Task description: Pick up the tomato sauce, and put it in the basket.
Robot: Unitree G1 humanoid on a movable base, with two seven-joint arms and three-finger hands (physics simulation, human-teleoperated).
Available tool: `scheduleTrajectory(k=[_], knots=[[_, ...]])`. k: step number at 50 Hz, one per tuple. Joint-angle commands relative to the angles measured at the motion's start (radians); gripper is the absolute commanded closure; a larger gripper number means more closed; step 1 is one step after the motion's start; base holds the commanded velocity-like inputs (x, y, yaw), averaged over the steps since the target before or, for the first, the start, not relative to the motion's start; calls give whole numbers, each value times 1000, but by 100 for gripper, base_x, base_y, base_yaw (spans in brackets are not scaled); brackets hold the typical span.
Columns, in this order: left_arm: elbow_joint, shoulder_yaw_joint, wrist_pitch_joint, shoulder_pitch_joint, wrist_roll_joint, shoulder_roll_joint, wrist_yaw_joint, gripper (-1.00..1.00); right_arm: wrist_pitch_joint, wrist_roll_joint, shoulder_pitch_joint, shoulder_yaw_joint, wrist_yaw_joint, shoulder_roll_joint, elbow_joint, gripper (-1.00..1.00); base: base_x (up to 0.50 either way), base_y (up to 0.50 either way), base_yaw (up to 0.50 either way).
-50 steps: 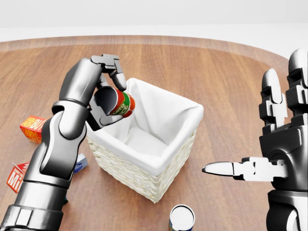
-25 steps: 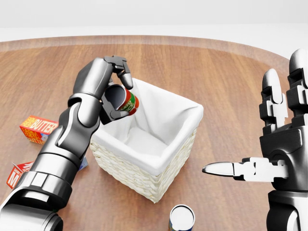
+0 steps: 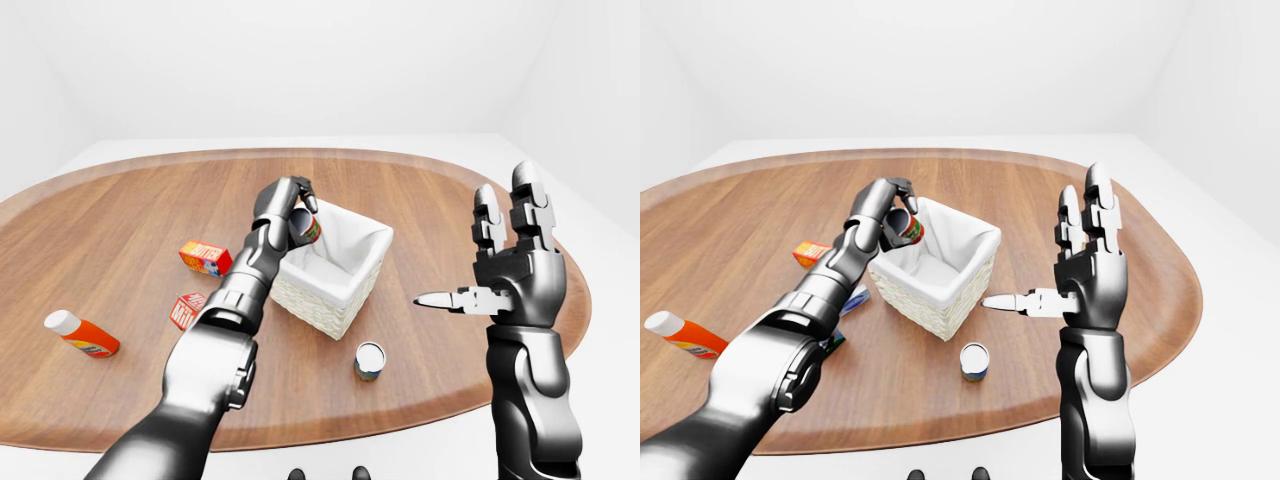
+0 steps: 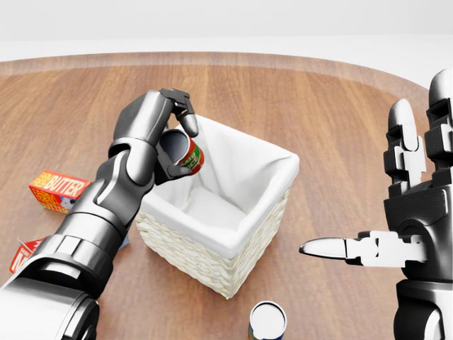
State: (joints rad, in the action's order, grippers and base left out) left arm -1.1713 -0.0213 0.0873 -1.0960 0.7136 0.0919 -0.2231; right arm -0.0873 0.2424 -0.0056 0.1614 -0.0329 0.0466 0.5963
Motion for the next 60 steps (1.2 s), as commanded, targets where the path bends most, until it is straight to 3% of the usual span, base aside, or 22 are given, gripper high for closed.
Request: scheduleTrajectory(k=[1,40,41,42,43,44,60], knots=[[-38,-5,0,-23,-48,-6,-33,100,0,2,0,-1,1,0,5,-100,0,0,0],[-91,-5,0,-32,-7,-16,-56,100,0,1,0,-5,0,-2,-6,-100,0,0,0],[-91,-6,0,-32,-6,-16,-57,62,0,0,0,-5,1,-2,-8,-100,0,0,0],[-90,-6,0,-33,-6,-16,-57,44,0,0,-1,-5,0,-2,-8,-100,0,0,0],[-90,-6,0,-33,-5,-15,-56,-48,0,1,-2,-5,0,-2,-9,-100,0,0,0],[-92,-6,0,-35,-4,-14,-58,-100,0,1,-1,-5,1,-1,-5,-100,0,0,0],[-88,-7,0,-37,3,-16,-62,-100,0,6,-2,-1,2,0,4,-100,0,0,0]])
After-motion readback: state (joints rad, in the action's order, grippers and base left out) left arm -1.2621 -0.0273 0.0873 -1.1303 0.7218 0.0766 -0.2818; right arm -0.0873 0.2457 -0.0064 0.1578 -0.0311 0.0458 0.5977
